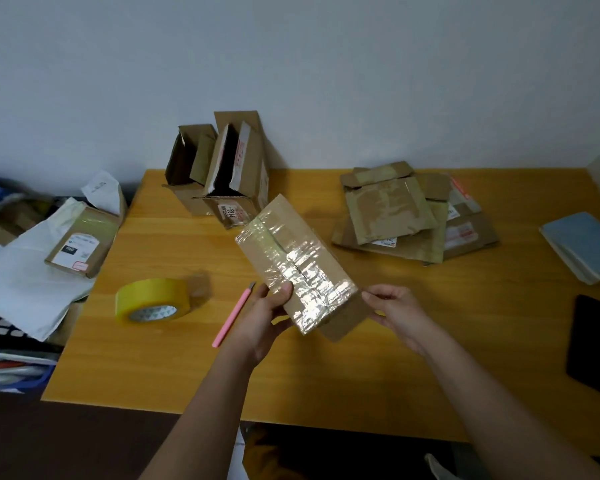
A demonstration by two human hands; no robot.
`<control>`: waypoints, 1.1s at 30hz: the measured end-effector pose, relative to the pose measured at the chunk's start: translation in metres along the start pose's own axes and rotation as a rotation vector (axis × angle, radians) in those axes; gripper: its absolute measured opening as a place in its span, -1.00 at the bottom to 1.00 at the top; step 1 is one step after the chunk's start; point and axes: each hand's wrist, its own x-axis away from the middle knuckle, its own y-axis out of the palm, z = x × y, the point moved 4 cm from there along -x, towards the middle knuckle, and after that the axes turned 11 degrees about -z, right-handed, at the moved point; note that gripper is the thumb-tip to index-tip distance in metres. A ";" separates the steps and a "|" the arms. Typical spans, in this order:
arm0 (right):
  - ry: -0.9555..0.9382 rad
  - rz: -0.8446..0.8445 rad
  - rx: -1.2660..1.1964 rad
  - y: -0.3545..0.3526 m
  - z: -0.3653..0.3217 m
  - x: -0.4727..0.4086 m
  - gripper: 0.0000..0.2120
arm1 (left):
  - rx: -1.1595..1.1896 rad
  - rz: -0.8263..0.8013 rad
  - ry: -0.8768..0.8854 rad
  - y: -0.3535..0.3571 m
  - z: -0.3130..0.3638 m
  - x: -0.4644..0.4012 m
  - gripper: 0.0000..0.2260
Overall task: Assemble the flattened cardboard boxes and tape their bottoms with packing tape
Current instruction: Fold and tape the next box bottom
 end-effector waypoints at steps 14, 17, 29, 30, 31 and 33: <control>-0.079 0.205 0.398 -0.007 -0.001 0.007 -0.78 | -0.404 -0.031 0.096 0.010 -0.003 0.014 -0.42; -0.234 0.134 0.073 0.005 -0.030 0.022 -0.76 | -0.511 0.001 0.139 0.011 -0.003 0.018 -0.38; -0.268 0.023 0.022 0.018 -0.052 0.028 -0.32 | -0.900 0.150 0.357 0.025 0.007 0.012 -0.31; -0.293 0.051 0.054 0.015 -0.051 0.028 -0.44 | -0.914 0.156 0.354 0.024 0.008 0.014 -0.32; -0.316 0.074 0.091 0.012 -0.049 0.026 -0.57 | -0.928 0.163 0.348 0.023 0.009 0.015 -0.33; -0.343 0.115 0.171 0.006 -0.044 0.023 -0.66 | -0.964 0.180 0.337 0.024 0.011 0.017 -0.34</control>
